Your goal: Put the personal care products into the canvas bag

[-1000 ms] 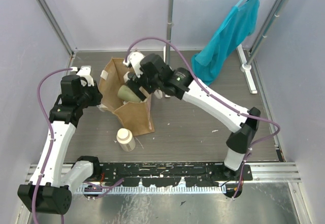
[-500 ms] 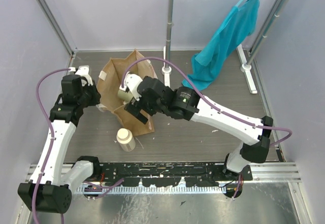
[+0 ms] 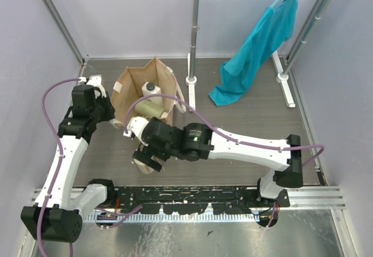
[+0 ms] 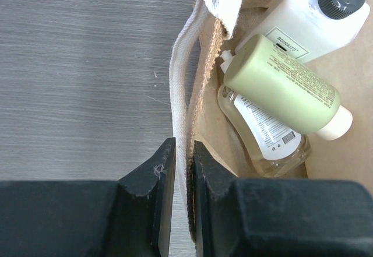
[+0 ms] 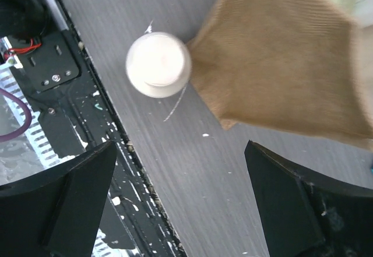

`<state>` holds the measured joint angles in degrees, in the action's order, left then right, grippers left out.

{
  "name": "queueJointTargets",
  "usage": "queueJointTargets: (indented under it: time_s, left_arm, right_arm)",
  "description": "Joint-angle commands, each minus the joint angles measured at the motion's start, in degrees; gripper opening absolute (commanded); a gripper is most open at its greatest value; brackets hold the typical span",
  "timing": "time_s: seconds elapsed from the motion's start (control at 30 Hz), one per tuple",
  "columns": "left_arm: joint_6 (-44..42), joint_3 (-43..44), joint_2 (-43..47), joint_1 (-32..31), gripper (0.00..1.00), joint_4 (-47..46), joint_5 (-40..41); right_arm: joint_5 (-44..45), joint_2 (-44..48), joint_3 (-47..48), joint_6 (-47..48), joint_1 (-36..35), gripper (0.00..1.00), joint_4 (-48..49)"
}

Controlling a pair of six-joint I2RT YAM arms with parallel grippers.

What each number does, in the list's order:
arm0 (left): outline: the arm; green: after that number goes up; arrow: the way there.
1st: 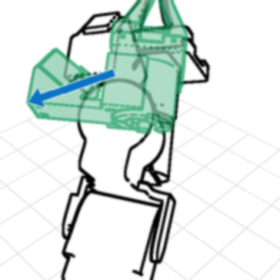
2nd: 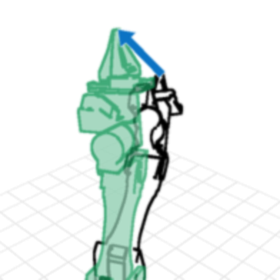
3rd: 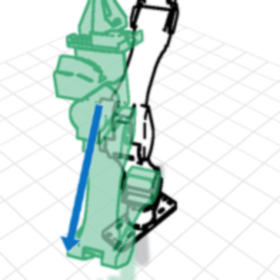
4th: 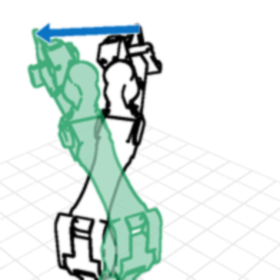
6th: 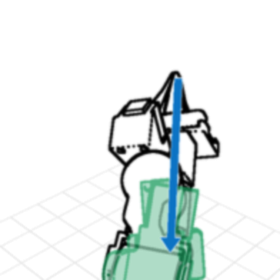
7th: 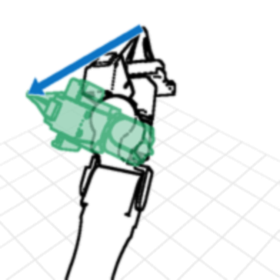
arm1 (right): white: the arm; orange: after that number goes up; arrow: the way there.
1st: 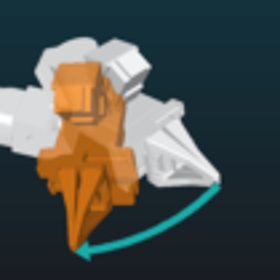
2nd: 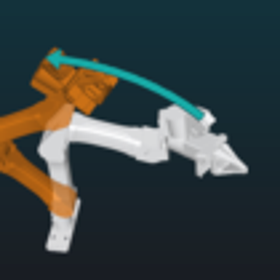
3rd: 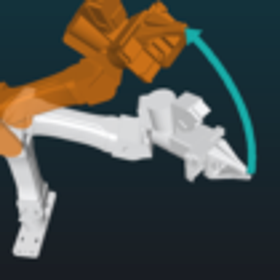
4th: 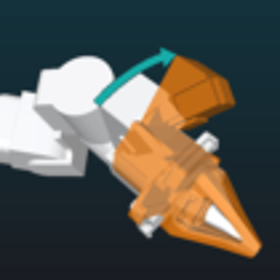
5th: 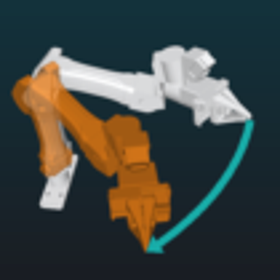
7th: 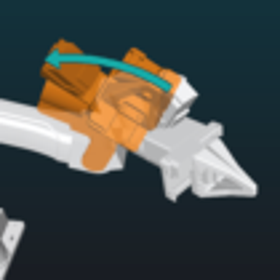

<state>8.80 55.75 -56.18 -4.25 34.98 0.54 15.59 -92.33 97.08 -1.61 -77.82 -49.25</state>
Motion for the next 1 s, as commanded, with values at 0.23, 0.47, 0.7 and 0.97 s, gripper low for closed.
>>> queueJointTargets:
  time_s: [0.23,0.47,0.7,0.97]
  left_arm:
    - [0.58,2.55,1.72,0.06,0.24,1.51,-0.44]
    - [0.78,2.48,2.65,0.12,0.25,1.81,-0.37]
    - [0.74,2.61,3.13,0.09,0.25,2.49,-0.38]
    - [0.24,2.36,3.81,0.09,0.25,3.28,-0.12]
  right_arm:
    - [-7.64,-12.72,5.66,-4.06,-0.77,0.98,4.38]
    - [-7.41,-14.88,3.69,-4.09,-0.84,0.99,7.98]
    - [-6.29,-16.25,-0.92,-3.24,-0.74,1.00,14.93]
    - [-3.72,-17.90,-2.95,-1.88,-0.43,1.00,16.71]
